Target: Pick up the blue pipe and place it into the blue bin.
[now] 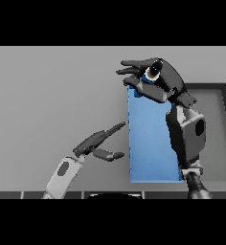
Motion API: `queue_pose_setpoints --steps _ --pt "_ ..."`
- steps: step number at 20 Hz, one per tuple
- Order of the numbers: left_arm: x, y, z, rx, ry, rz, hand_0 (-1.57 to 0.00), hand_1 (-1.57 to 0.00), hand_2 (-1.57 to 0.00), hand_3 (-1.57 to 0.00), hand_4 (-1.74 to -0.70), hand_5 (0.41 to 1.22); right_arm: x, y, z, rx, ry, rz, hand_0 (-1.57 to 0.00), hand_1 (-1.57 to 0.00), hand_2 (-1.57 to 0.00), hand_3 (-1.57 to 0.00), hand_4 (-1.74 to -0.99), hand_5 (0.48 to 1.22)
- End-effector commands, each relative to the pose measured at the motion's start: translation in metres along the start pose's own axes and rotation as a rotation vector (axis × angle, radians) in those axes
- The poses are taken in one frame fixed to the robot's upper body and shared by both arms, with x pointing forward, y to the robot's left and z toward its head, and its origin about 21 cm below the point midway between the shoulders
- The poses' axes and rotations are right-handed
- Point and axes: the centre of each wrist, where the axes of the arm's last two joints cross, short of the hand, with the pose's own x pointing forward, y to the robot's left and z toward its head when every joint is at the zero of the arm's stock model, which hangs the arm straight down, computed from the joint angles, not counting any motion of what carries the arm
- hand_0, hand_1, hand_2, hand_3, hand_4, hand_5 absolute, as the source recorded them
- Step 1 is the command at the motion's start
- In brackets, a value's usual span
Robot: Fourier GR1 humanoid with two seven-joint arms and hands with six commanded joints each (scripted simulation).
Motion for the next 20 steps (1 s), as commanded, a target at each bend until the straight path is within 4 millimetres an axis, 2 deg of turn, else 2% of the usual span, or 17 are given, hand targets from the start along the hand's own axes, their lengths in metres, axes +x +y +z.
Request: queue_pose_setpoints --steps 1,3,7,10,13,15,16,18,20 --pt "-0.002 -0.003 0.002 0.002 0.001 0.001 0.00 0.00 0.00 0.00 -0.95 0.472 -0.004 -0.009 0.005 -0.040 0.025 0.012 -1.57 -1.57 -1.57 -1.57 -1.498 1.221" --pt "-0.003 0.000 0.005 0.003 -0.006 0.008 0.00 0.00 0.00 0.00 -0.95 0.474 -0.014 -0.026 0.012 -0.120 0.103 0.025 -1.57 -1.57 -1.57 -1.57 -1.499 1.221" --pt "0.000 0.003 0.003 0.016 -0.010 -0.010 0.00 0.00 0.00 0.00 -0.94 0.465 -0.045 -0.046 0.034 -0.224 0.240 0.056 -1.57 -1.57 -1.57 -1.57 -1.499 1.221" --pt "-0.003 -0.002 0.001 0.012 -0.014 -0.004 0.00 0.00 0.00 0.00 -0.94 0.460 -0.075 -0.048 0.054 -0.281 0.363 0.064 -1.57 -1.57 -1.57 -1.57 -1.500 1.221" --pt "-0.008 -0.001 0.003 0.016 -0.017 -0.017 0.00 0.00 0.00 0.00 -0.93 0.462 -0.099 -0.053 0.077 -0.356 0.490 0.070 -1.57 -1.57 -1.57 -1.57 -1.500 1.221" --pt "-0.004 0.003 0.005 0.030 -0.033 -0.032 0.00 0.00 0.00 0.00 -0.93 0.464 -0.116 -0.052 0.090 -0.410 0.573 0.056 -1.57 -1.57 -1.57 -1.57 -1.500 1.221" --pt "-0.006 0.001 0.003 0.035 -0.024 -0.032 0.00 0.00 0.00 0.00 -0.93 0.465 -0.121 -0.055 0.099 -0.445 0.610 0.050 -1.57 -1.57 -1.57 -1.57 -1.500 1.221" --pt "-0.006 -0.003 0.004 0.034 -0.028 -0.031 0.00 0.00 0.00 0.00 -0.93 0.467 -0.133 -0.048 0.106 -0.468 0.673 0.032 -1.57 -1.57 -1.57 -1.57 -1.499 1.221" --pt "-0.004 0.003 0.005 0.041 -0.030 -0.041 0.00 0.00 0.00 0.00 -0.92 0.474 -0.142 -0.045 0.116 -0.486 0.746 -0.019 -1.57 -1.57 -1.57 -1.57 -1.498 1.221"
